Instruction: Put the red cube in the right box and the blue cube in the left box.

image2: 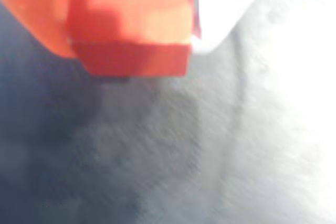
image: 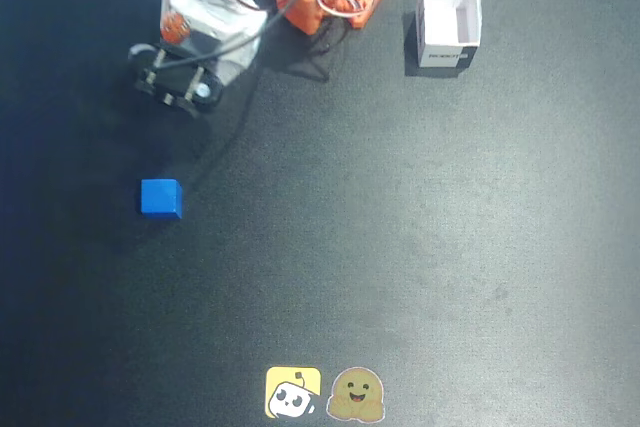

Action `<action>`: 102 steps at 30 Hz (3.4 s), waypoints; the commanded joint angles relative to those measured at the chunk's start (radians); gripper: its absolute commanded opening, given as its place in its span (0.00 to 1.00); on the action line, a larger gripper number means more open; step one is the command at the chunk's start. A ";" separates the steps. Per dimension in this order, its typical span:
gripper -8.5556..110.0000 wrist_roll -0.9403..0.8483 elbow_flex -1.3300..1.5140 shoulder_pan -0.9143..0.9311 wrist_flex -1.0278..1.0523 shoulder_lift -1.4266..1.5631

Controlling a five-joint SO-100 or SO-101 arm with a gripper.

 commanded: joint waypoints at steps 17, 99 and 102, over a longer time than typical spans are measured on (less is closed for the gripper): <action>0.15 0.038 -0.035 0.371 0.117 0.109; 0.07 0.044 0.080 -0.465 0.126 0.492; 0.07 0.031 0.084 -0.474 0.126 0.492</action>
